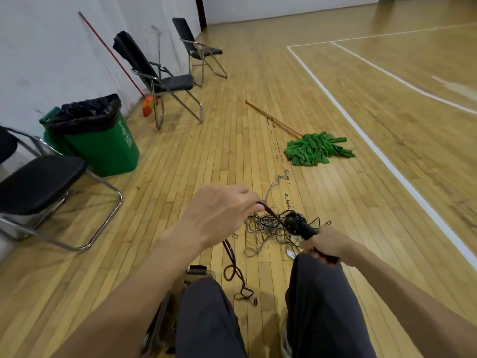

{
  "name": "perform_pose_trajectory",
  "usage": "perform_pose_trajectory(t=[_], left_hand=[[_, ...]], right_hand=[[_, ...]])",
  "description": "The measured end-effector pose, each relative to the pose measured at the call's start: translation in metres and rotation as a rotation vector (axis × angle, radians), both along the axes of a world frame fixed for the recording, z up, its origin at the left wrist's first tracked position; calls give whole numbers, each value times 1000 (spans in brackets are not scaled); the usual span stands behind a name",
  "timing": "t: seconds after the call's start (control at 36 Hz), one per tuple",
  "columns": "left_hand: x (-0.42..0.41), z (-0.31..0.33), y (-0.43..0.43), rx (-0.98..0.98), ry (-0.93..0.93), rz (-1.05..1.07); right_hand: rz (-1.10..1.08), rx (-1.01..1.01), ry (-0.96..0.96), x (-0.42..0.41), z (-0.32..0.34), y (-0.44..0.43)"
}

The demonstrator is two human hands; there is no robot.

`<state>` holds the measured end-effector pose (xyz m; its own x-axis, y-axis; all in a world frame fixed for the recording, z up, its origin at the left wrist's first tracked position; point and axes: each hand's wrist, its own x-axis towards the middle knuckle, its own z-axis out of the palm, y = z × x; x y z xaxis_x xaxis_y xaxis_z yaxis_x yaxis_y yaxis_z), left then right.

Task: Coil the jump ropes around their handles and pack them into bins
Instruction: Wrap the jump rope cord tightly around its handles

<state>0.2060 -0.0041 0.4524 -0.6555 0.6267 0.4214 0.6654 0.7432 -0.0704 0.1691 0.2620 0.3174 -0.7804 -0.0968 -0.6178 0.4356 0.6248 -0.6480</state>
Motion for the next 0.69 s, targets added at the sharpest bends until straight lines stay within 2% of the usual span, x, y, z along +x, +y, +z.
perform_pose_trajectory(t=[0.14, 0.31, 0.42, 0.56, 0.69], left_hand=[[-6, 2, -6, 14, 2, -36], [-19, -5, -19, 76, -107, -12], [-28, -9, -27, 180, -323, 97], [-40, -19, -44, 392, -620, 164], [-39, -30, -55, 572, -781, 184]], right_hand=[[271, 46, -265, 15, 10, -16], [537, 124, -358, 35, 15, -42], [654, 68, -403, 51, 24, -61], [762, 19, -360, 68, 40, -77], [824, -28, -309, 82, 60, -85]])
